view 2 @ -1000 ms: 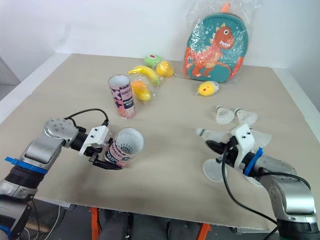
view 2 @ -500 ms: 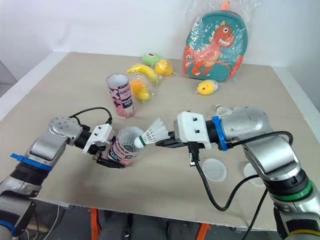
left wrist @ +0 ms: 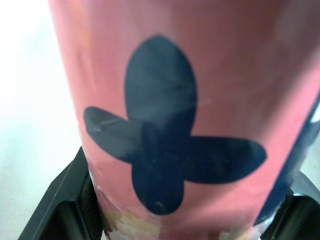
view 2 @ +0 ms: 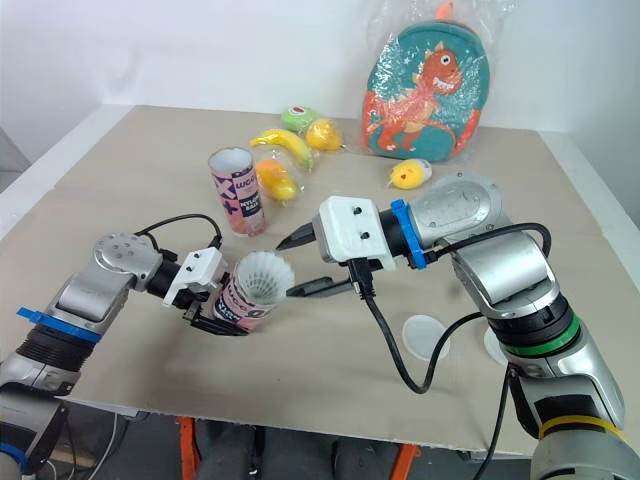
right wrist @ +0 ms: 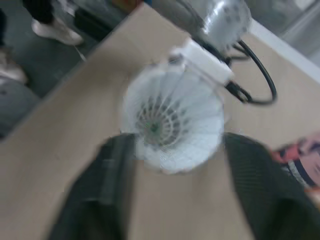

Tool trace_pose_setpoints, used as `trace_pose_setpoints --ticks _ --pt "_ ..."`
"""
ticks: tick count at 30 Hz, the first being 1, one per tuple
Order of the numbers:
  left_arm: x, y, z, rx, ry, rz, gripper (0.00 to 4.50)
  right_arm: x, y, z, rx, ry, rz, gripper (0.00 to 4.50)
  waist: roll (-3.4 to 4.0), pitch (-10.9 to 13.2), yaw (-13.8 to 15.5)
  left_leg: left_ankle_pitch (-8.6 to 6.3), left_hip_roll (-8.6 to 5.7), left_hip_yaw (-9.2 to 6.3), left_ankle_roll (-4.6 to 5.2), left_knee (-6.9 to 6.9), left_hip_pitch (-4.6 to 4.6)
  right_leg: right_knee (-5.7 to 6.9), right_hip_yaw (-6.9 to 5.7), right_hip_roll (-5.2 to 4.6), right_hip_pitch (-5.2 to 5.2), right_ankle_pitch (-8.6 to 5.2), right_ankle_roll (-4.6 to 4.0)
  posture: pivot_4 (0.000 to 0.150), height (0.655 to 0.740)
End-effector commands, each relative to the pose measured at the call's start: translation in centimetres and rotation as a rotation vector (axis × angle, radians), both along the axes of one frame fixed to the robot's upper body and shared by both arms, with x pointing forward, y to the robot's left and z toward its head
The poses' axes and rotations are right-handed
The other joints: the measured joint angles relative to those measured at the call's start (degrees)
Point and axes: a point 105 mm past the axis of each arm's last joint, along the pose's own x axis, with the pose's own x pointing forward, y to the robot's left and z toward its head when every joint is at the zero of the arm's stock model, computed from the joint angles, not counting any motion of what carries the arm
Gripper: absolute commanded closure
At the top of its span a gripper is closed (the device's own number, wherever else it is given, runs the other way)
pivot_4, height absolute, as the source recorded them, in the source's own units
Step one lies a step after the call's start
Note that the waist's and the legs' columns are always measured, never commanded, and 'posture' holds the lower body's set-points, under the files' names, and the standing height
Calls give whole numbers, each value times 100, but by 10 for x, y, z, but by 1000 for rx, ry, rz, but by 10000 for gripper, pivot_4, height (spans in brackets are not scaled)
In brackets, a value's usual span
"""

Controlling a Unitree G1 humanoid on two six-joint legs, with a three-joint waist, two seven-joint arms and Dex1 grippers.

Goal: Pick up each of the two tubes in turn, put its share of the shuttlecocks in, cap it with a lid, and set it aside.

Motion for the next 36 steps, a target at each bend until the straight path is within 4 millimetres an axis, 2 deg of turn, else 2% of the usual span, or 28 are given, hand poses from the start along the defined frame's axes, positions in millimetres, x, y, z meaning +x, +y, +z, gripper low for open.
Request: trace_pose_setpoints --ticks 1,6,10,13,17,21,22,23,25,26,31,36 --pt "0 -3 -1 -1 -11 -4 10983 -6 -11 19 68 -18 -16 12364 0 0 1 0 0 -1 0 0 0 1 0 0 0 0 0 1500 7302" --pt "1 -8 3 -39 -26 -11 10983 2 -34 8 120 62 -162 12364 -3 -1 -2 0 -2 3 0 6 0 1 4 -2 2 -8 -21 1500 7302" --pt "-1 -23 23 -197 1 -17 10983 -2 -56 -14 185 174 -304 12364 -16 2 14 0 -6 -9 1 8 -1 11 0 1 8 -12 -3 1500 7302" --pt "-4 -27 26 -234 35 -20 10983 -2 -68 -25 207 207 -402 12364 -16 10 -42 -1 -9 -9 1 5 -7 24 6 1 -3 -16 10 1500 7302" --pt "-5 -24 16 -171 44 -27 10983 -1 -66 -16 256 216 -411 12364 -13 13 -121 -1 0 -15 1 4 2 47 11 24 -8 -22 2 1500 7302" --pt "-5 -20 7 -101 58 -43 10983 0 -58 -4 252 191 -362 23448 -11 18 -150 1 30 -19 -1 5 13 49 9 51 -7 -22 6 1500 7302" --pt "-5 -18 2 -68 60 -53 10983 -1 -55 -1 237 183 -333 31831 -11 18 -150 2 33 -20 -1 5 14 49 6 52 -5 -24 4 1500 7302" --pt "-5 -16 -2 -33 63 -65 10983 -3 -49 1 214 172 -293 33160 -10 19 -151 2 34 -18 -2 6 13 48 7 52 -5 -25 2 1500 7302" --pt "-4 -13 -6 3 62 -84 10983 -6 -40 2 155 158 -225 41836 -7 21 -151 2 33 -10 -3 6 11 46 16 49 -9 -25 -1 1500 7302" --pt "-3 -13 -6 6 59 -88 10983 -7 -36 -1 113 147 -198 44795 -7 21 -151 2 33 -9 -3 7 12 46 17 49 -9 -25 -2 1500 7302" --pt "0 -14 -3 3 60 -108 10983 -1 -19 -15 -90 70 -104 44795 -4 23 -162 2 37 -8 -3 3 12 48 13 51 -15 -28 -9 1500 7302" --pt "3 -15 -2 5 60 -116 10983 17 -2 -16 -245 -49 -12 44795 6 29 -179 2 41 -4 -3 3 12 52 13 54 -23 -29 -6 1500 7302"
